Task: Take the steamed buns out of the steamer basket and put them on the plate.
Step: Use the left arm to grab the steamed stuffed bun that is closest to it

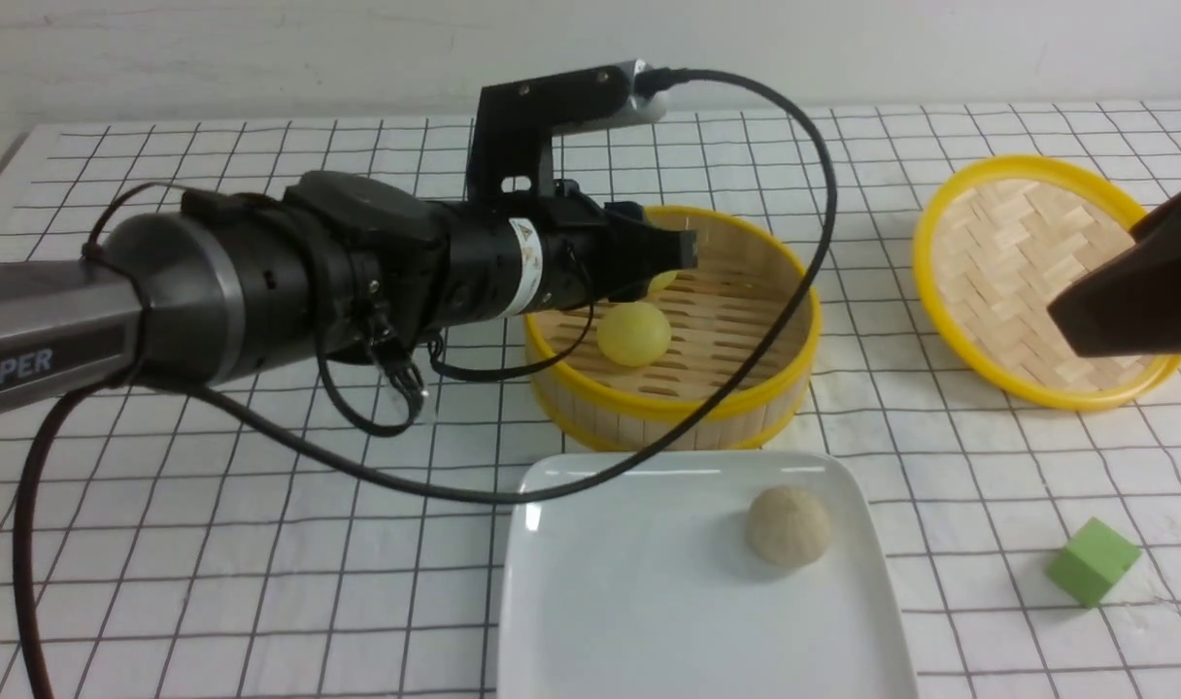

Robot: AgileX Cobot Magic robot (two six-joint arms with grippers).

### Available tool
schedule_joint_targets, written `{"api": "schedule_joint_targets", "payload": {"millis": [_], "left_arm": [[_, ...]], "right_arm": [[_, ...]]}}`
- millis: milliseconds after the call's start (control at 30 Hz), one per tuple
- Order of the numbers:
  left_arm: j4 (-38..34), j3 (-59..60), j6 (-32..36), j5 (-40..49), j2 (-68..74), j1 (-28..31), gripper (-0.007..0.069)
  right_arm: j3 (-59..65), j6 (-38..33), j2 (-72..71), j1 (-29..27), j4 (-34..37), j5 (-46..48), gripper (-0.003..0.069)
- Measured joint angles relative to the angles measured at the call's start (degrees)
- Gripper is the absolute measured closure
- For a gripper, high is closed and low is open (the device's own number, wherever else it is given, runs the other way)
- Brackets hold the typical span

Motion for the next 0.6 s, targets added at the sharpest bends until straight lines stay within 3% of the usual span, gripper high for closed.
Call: {"api": "schedule_joint_targets", "payload": {"millis": [133,300,400,467,600], "left_arm": [[-0.12,0.52,3.80,9.51,0.00,0.00,0.0332],[-1.15,2.96,16.04,32.21,0.00,0.42,0.0333],[-6.58,3.35,30.04,49.87,0.00,0.67,0.0338],[-12.64,3.35,39.82,57.01,-0.06,0.67,0.0347],[-28.33,3.35,59.11,62.79,-0.06,0.67,0.0382]], "right_arm": [[0.00,0.00,0.00,0.00,-0.07,0.00,0.0101],[0.00,0.00,0.00,0.00,-0.02,0.00,0.0101],[0.00,0.00,0.00,0.00,0.15,0.00,0.0101],[0.00,0.00,0.00,0.00,0.37,0.00,0.0101],[0.00,0.00,0.00,0.00,0.52,0.00,0.0101]]}}
